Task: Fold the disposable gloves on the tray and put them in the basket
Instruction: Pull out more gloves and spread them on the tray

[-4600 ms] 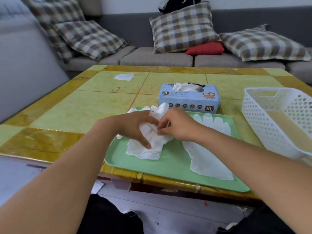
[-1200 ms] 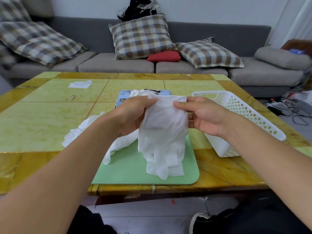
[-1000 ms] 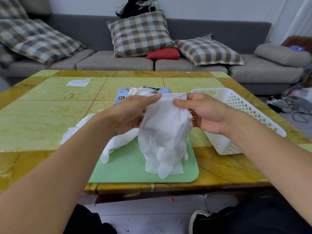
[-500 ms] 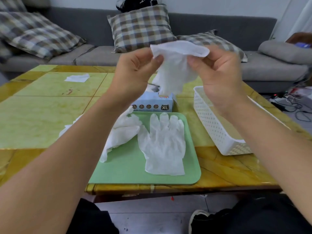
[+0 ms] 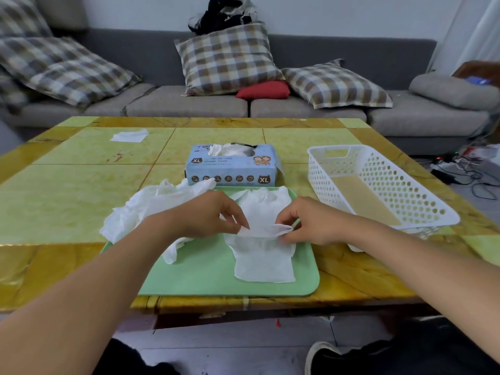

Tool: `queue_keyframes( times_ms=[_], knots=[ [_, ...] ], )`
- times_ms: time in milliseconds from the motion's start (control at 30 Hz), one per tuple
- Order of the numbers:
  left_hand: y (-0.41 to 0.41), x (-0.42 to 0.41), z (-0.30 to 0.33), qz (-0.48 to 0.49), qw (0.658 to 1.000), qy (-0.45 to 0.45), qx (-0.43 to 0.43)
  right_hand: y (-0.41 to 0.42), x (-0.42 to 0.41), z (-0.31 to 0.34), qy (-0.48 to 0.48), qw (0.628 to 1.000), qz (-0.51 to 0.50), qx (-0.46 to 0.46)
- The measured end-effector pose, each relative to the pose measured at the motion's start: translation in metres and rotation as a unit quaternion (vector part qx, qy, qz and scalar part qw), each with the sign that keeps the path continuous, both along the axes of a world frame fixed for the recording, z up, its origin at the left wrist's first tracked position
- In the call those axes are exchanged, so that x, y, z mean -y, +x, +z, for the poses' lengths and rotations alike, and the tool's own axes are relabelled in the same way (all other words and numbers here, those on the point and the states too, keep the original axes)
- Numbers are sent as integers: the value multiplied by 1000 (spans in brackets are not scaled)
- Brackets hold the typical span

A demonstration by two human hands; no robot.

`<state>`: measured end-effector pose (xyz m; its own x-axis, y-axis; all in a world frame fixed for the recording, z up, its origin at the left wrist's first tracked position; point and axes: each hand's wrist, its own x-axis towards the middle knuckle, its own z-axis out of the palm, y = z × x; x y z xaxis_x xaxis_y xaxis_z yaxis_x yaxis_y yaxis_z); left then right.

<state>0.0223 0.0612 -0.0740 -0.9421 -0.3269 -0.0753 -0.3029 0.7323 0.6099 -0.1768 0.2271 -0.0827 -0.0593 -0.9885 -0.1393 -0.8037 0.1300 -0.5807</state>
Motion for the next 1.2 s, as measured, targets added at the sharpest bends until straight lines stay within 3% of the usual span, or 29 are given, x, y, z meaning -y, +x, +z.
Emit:
queue_keyframes(
  times_ms=[200,433,533,600,667,767,933,1067,1200],
  knots=[
    [1,-5,1,-41,998,14,47,0,-3,15,22,1000,19,-12],
    [1,-10,3,-102,986,-10,129,13,-6,21,148,986,75,15],
    [-2,-10,5,-93,988,2,122,6,3,18,88,995,3,52],
    [-7,-10,3,-58,996,8,62,-2,15,11,-4,997,-75,30],
    [-12,-9,-1,-29,998,-49,34,-4,27,5,-37,994,-98,-13],
    [-15,-10,-9,-36,981,-164,95,3,43,-2,8,995,-83,-62],
    [-16,-16,-9,-16,968,-197,154,0,65,-6,-28,978,-180,-105],
    [-16,-22,-10,-9,960,-217,176,7,72,-11,-107,983,-124,-88],
    [-14,-23,-8,-4,954,-233,190,18,83,-14,-41,990,-60,-118]
  ],
)
